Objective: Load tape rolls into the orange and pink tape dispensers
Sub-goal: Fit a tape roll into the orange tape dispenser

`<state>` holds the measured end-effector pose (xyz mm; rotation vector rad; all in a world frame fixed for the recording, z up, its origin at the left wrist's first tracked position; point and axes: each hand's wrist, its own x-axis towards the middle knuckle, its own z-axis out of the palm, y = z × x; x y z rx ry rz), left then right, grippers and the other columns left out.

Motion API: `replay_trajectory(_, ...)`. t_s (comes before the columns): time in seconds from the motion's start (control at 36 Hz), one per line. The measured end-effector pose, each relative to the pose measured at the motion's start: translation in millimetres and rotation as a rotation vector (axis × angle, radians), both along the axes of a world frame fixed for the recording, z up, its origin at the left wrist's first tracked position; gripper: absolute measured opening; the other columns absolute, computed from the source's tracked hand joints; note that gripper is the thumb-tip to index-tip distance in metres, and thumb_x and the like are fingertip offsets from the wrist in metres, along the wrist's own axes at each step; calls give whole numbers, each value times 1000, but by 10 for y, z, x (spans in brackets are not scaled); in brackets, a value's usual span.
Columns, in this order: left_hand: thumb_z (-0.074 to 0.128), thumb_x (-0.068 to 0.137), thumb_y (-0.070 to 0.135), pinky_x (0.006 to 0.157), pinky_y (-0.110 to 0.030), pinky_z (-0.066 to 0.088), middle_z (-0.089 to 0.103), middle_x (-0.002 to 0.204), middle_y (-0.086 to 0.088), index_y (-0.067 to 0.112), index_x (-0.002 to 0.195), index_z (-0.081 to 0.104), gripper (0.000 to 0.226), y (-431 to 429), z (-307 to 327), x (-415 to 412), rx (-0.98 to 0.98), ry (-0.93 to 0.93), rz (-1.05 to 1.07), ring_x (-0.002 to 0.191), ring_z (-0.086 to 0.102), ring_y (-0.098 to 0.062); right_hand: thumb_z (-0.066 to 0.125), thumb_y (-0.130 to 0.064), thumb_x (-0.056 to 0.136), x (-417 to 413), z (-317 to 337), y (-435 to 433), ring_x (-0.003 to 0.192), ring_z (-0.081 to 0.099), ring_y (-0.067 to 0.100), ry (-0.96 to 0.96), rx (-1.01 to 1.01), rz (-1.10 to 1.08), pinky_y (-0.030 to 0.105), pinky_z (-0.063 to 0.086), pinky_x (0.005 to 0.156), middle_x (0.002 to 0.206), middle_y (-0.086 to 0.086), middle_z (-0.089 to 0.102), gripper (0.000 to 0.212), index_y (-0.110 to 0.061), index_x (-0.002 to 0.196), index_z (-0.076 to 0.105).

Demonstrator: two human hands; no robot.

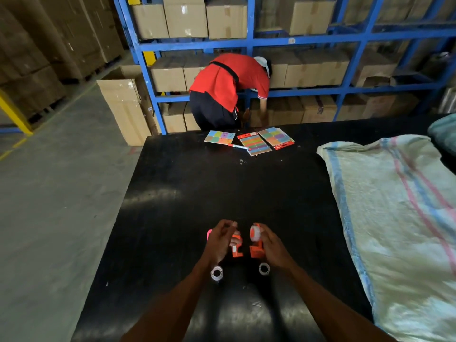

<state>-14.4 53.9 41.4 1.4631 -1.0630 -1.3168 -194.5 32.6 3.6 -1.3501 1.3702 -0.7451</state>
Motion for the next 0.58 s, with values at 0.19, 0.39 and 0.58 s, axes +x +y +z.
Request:
replay_trajectory(0.19,54,92,10,61,-41,57,66,81,-10,10,101,58,10,-197,-368,79,77,-361,0,61,65,-23,37,-28,105,-54,-60,-152,119,57,10,-3,3,-10,39,43,108,131,-3,60,34,-27,135,53)
replay_trajectory(0.39,58,91,18,68,-27,42,70,100,-16,7,116,56,27,-380,-500,-205,103,-622,-29,90,67,-30,36,-32,104,-85,-212,-307,120,58,12,10,9,33,43,45,106,132,-1,59,38,-23,138,50)
replay_trajectory(0.58,52,94,28,106,-45,42,36,148,-17,7,142,38,54,-636,-813,-432,247,-882,-147,130,46,-35,36,-33,105,-187,-283,-395,123,53,2,-9,77,15,27,38,110,137,-5,56,34,-29,136,50)
